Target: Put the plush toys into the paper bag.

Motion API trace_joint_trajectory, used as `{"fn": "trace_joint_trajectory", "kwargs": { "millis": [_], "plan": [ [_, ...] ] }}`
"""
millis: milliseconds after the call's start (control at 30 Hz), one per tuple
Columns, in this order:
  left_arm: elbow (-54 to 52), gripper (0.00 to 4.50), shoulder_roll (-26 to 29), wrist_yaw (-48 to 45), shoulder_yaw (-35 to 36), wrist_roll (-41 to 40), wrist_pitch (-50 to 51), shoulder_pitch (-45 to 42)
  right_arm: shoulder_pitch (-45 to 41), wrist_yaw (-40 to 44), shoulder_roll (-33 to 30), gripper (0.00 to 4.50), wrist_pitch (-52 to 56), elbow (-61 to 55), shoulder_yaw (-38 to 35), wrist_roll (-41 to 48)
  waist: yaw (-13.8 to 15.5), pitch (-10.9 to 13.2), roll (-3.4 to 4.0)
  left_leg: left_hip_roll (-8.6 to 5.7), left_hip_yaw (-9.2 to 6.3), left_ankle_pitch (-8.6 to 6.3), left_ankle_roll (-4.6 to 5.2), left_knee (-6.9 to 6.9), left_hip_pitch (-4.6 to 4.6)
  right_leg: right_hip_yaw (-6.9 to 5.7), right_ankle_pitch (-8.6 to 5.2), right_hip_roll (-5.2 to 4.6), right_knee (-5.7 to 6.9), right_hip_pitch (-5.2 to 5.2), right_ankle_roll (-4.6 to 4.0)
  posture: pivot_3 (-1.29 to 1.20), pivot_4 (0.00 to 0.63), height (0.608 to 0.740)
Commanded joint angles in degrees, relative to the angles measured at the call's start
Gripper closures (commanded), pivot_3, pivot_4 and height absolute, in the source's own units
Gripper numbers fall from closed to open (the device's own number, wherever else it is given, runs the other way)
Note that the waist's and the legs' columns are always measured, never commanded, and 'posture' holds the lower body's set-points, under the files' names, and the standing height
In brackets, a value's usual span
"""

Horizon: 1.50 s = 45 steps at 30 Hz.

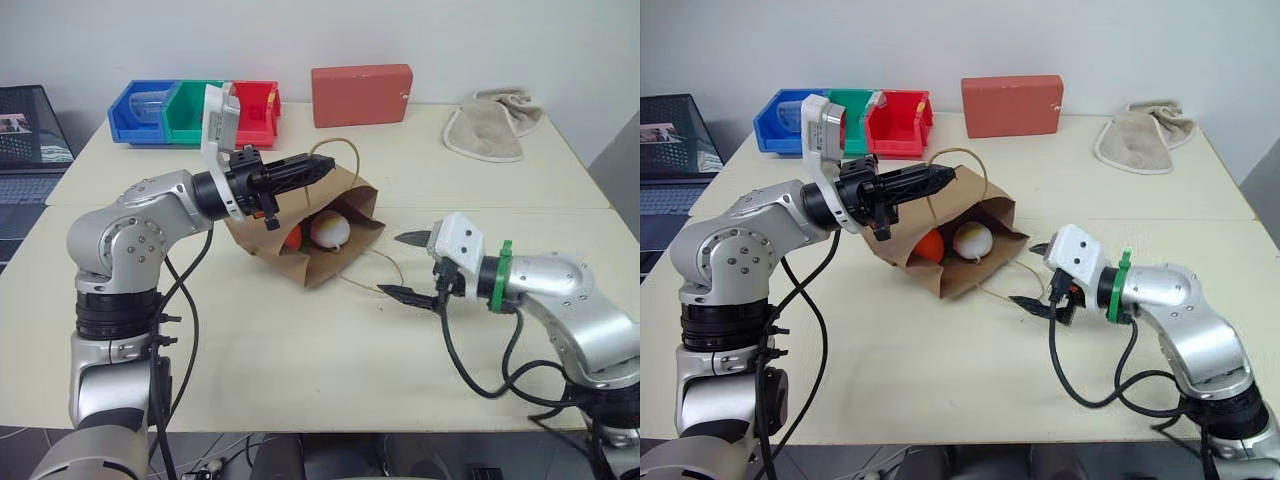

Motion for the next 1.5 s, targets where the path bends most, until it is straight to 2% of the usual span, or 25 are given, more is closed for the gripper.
{"fn": "trace_joint_trajectory", "kwargs": {
  "millis": [33, 167, 267, 367, 667, 700, 733, 800, 933, 1067, 1267, 1433, 1467, 1500],
  "plan": [
    [-1.97, 4.50, 0.49, 0.05, 1.33, -0.53, -0.70, -0.50, -1.19, -6.24, 3.70, 0.02, -1.32, 6.66, 1.20, -2.88, -0.06, 0.01, 0.01, -0.01, 0.05, 0.01, 0.00, 0.00, 0.00, 0.05, 0.00, 0.00, 0.02, -0.04, 0.00, 0.00, 0.150, 0.740],
    [-3.03, 4.50, 0.45, 0.21, 1.18, -0.72, -0.53, 0.34, -5.14, -9.38, 7.30, 0.02, -4.77, 16.57, 2.99, -5.60, -0.11, 0.01, 0.01, 0.00, 0.06, 0.02, 0.00, -0.03, -0.01, 0.05, 0.00, 0.01, 0.02, -0.06, 0.00, 0.00, 0.150, 0.740],
    [-3.73, 4.50, 0.43, 0.45, 1.29, -0.90, -0.35, 0.83, -6.70, -9.02, 8.62, 0.02, -5.97, 19.45, 3.47, -5.37, -0.04, 0.01, 0.01, 0.00, 0.04, 0.02, 0.00, -0.06, -0.01, 0.02, 0.00, 0.00, 0.00, -0.06, 0.00, 0.00, 0.150, 0.740],
    [-4.48, 4.50, 0.64, 1.03, 1.77, -1.10, -0.23, 1.48, -7.02, -5.87, 9.41, 0.59, -4.73, 19.20, 3.82, -2.83, 0.08, 0.01, 0.01, 0.01, 0.00, 0.01, 0.00, -0.09, -0.03, -0.03, 0.00, 0.00, -0.03, -0.05, 0.00, 0.00, 0.150, 0.740],
    [-4.34, 4.50, 1.03, 1.80, 2.57, -1.48, -0.12, 1.20, -6.39, -3.63, 9.88, 3.99, -0.68, 14.33, 2.65, 1.42, 0.05, 0.01, 0.01, 0.01, -0.01, 0.01, 0.00, -0.07, -0.03, -0.03, 0.00, 0.00, -0.02, -0.05, 0.00, 0.00, 0.150, 0.740],
    [-4.16, 4.50, 1.15, 1.82, 2.73, -1.65, 0.01, 0.95, -6.37, -3.47, 9.61, 4.33, 0.55, 13.26, 1.86, 2.48, 0.05, 0.01, 0.01, 0.01, -0.01, 0.01, 0.00, -0.07, -0.03, -0.03, 0.00, 0.00, -0.03, -0.05, 0.00, 0.00, 0.150, 0.740],
    [-3.78, 4.50, 1.52, 1.88, 3.20, -2.16, 0.51, 0.11, -6.22, -2.36, 8.04, 4.47, 3.28, 10.26, -0.40, 4.98, 0.10, 0.02, 0.02, 0.01, -0.01, 0.01, 0.00, -0.07, -0.03, -0.03, 0.00, 0.00, -0.03, -0.05, 0.00, 0.00, 0.150, 0.740],
    [-3.34, 4.50, 1.99, 2.00, 3.76, -2.82, 1.14, -0.91, -6.05, -1.20, 5.97, 4.47, 6.92, 6.46, -3.13, 8.27, 0.29, 0.02, 0.02, 0.00, -0.03, 0.01, 0.00, -0.07, -0.06, -0.04, 0.00, 0.00, -0.03, -0.06, 0.00, 0.00, 0.150, 0.740],
    [0.56, 4.50, 1.21, 3.40, 5.57, -3.81, 1.00, -5.19, -9.65, 3.48, -2.49, 4.47, 18.53, -1.36, -13.64, 20.06, 0.73, 0.05, 0.03, -0.03, -0.05, 0.01, 0.01, -0.05, -0.08, -0.07, 0.00, -0.01, -0.07, -0.02, 0.00, 0.00, 0.150, 0.740],
    [3.99, 4.50, 0.41, 2.26, 3.96, -0.84, -1.73, -6.82, -16.65, 2.76, -6.14, 4.47, 26.84, -0.76, -19.19, 27.67, 0.47, 0.04, 0.03, -0.01, -0.04, 0.01, 0.02, -0.07, 0.01, -0.06, 0.00, 0.00, -0.07, 0.03, 0.00, 0.00, 0.150, 0.740],
    [9.75, 4.50, -1.91, -0.98, -0.26, 4.41, -6.32, -7.76, -22.23, -1.74, -5.60, 4.47, 33.83, 2.33, -19.06, 31.51, 0.15, 0.05, 0.03, -0.01, -0.01, 0.00, 0.02, -0.10, -0.04, -0.03, 0.00, 0.00, -0.09, -0.03, 0.00, 0.00, 0.150, 0.740],
    [12.85, 4.50, -2.07, -3.54, -1.88, 6.99, -7.99, -8.61, -23.96, -8.59, -1.06, 4.47, 35.18, 4.61, -18.62, 30.31, 0.03, 0.05, 0.03, -0.01, 0.00, 0.00, 0.02, -0.14, -0.09, -0.03, 0.00, 0.00, -0.14, -0.09, 0.00, 0.00, 0.150, 0.740],
    [13.53, 4.50, -1.74, -3.56, -1.96, 7.75, -8.23, -8.78, -24.46, -9.30, -0.30, 4.31, 34.94, 4.66, -19.11, 30.59, 0.05, 0.05, 0.03, 0.00, 0.00, 0.00, 0.02, -0.15, -0.11, -0.03, 0.00, 0.00, -0.14, -0.12, 0.00, 0.00, 0.150, 0.740],
    [14.70, 4.30, -0.94, -3.88, -1.78, 8.62, -8.83, -9.38, -25.99, -10.55, 0.55, 4.08, 34.87, 5.16, -20.04, 30.74, 0.05, 0.05, 0.04, -0.01, 0.00, 0.00, 0.02, -0.16, -0.14, -0.03, 0.00, 0.00, -0.13, -0.15, 0.00, 0.00, 0.150, 0.740]
  ]
}}
